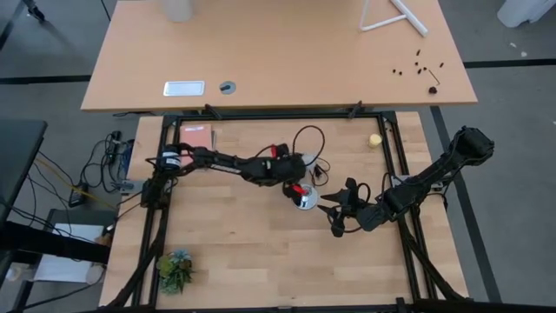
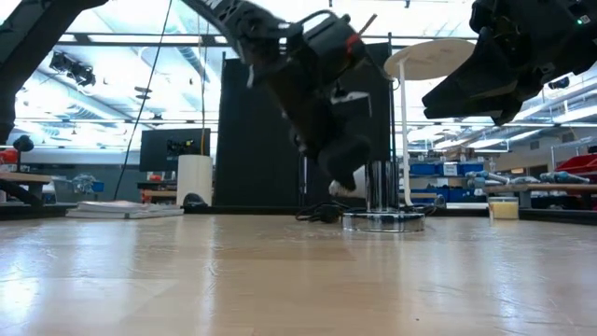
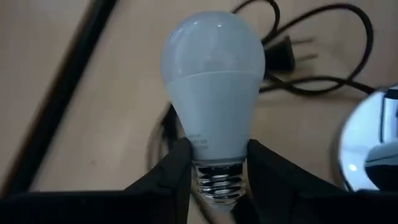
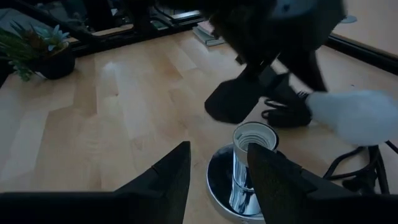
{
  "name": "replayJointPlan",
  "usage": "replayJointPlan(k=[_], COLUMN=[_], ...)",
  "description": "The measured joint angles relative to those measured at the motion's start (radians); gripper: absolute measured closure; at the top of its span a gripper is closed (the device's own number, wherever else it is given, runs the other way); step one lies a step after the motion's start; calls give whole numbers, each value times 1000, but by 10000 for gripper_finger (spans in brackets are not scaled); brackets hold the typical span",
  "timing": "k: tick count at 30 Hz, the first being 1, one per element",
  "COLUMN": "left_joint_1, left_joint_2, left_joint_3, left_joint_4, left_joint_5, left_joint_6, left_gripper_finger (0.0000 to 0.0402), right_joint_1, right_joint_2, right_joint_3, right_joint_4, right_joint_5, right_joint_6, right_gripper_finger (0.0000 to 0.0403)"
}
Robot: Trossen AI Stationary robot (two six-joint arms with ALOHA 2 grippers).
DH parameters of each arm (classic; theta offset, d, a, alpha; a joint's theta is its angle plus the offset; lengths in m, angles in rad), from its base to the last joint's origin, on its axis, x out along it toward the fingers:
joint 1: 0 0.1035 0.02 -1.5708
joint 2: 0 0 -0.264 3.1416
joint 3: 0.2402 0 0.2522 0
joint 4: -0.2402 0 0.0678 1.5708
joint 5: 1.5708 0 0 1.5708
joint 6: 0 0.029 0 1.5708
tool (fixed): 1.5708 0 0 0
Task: Screw lightbulb
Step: Move the lightbulb to the middle left
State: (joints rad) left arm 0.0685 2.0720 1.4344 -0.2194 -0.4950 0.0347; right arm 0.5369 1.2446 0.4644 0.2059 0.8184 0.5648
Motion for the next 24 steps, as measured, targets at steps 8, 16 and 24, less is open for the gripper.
replayJointPlan(k=[8,16,24], left_joint_1=[-2,-69,-139], left_joint_2=[0,-2,-15], left_joint_3=[193,282,203], left_joint_4=[-250,-506,-658], left_joint_5=[3,10,-108], left_joint_6=[33,-69,-239], left_gripper_finger=[269,274,272], right_joint_1=[0,31,39], right_joint_2=[0,0,0], right_joint_3=[0,-17,-34], right_joint_4=[-8,-42,-42], right_joint_5=[13,91,98], right_joint_6=[15,45,67], right_gripper_finger=[235,235,235])
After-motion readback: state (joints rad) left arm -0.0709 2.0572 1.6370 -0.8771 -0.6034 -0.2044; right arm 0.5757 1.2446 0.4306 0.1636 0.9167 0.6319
